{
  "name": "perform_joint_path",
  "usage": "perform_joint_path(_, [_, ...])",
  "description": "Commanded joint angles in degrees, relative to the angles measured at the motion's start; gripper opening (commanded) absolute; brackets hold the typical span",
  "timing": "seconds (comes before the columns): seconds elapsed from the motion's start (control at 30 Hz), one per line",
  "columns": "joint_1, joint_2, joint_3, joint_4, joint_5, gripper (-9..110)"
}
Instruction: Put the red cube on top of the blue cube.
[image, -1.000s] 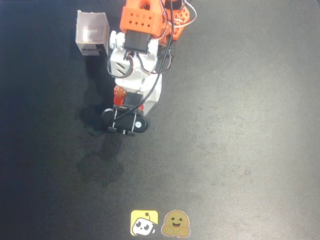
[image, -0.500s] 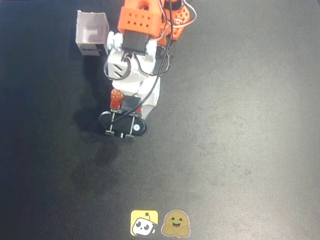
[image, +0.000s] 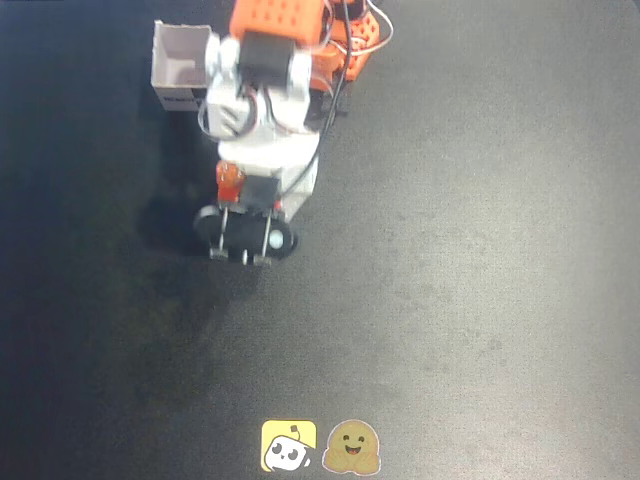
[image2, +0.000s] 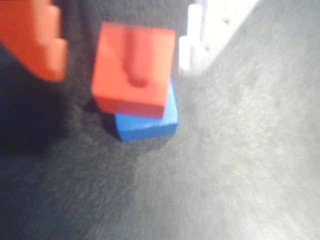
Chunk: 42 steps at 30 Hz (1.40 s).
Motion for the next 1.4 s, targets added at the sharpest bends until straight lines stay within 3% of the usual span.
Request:
perform_joint_path(0.0, [0.1,3.2,-6.1,2.6,-2.2,6])
perform_joint_path(0.1, [-0.1,4.7,-7.2,4.4,-3.4,0])
perform_joint_path(1.0, [-3.2,54.1,32.5,2.4,-8.4,0])
perform_joint_path(1.37, [-3.5,54.5,43.0,-5.5,-9.0,0])
